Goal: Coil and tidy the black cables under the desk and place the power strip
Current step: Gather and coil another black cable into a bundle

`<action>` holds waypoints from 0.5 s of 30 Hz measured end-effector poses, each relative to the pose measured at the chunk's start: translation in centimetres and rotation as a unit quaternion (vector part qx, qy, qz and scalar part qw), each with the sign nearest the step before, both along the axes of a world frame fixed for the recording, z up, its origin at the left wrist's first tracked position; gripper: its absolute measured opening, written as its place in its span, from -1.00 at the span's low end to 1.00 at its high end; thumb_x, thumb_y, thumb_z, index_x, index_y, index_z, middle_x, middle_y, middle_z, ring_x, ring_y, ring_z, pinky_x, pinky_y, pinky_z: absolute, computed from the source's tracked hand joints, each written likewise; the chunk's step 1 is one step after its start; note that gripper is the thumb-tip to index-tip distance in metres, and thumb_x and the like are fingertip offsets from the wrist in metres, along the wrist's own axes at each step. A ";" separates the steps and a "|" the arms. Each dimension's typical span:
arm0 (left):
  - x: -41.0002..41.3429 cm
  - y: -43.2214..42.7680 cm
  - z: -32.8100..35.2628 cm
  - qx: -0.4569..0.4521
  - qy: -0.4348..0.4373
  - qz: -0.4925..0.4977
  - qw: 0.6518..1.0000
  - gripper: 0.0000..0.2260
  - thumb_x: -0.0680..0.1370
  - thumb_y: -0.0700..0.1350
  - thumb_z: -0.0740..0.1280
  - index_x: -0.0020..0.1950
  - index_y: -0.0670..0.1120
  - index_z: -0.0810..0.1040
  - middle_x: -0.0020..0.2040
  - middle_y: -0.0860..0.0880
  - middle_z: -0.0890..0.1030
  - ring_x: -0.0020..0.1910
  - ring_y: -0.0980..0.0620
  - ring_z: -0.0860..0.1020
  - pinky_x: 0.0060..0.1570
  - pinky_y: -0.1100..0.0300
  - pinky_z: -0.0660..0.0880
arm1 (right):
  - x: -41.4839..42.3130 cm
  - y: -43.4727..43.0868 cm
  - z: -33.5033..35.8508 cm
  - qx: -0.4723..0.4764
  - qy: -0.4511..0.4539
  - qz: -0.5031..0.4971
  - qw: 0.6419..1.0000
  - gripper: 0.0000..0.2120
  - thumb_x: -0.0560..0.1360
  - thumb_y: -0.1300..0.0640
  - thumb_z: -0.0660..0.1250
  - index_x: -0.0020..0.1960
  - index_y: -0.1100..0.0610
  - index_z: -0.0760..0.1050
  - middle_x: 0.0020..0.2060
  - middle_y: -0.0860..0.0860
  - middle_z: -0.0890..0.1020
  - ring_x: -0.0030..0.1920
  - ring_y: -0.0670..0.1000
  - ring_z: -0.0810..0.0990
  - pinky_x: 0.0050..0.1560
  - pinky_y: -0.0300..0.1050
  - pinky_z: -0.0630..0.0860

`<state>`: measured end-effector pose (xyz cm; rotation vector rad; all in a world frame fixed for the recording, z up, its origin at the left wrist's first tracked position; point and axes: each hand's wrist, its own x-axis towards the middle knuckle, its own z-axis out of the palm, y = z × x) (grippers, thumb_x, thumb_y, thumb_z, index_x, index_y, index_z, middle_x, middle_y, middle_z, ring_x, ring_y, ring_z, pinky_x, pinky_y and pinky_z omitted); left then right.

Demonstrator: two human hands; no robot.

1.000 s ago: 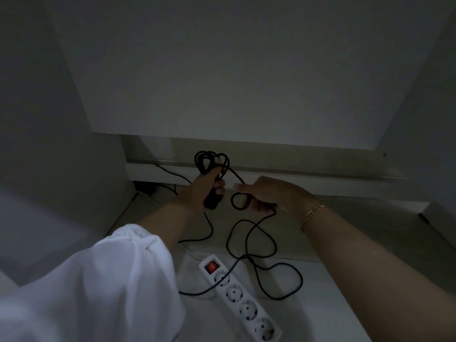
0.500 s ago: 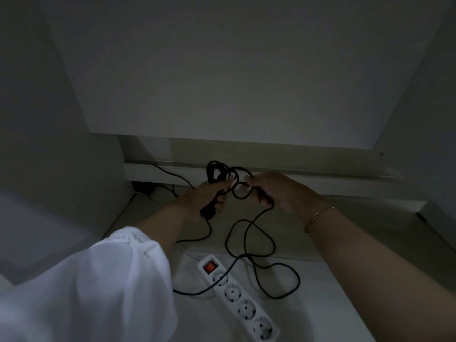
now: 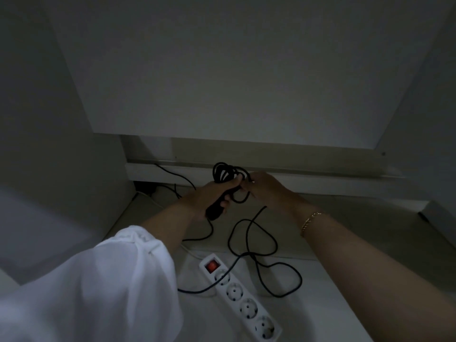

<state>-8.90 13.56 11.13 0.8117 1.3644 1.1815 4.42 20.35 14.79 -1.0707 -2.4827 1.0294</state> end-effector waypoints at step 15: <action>0.0 0.5 0.4 0.056 -0.144 0.015 0.988 -0.70 0.53 0.20 0.22 -0.12 -0.01 0.53 -0.37 0.04 0.40 -0.56 0.17 0.35 -0.51 0.33 0.33 | 0.1 -0.6 0.1 -0.226 0.289 -0.078 0.927 -0.80 0.60 0.20 0.16 -0.17 0.17 0.47 -0.34 0.11 0.59 -0.59 -0.17 0.44 -0.57 -0.39 0.33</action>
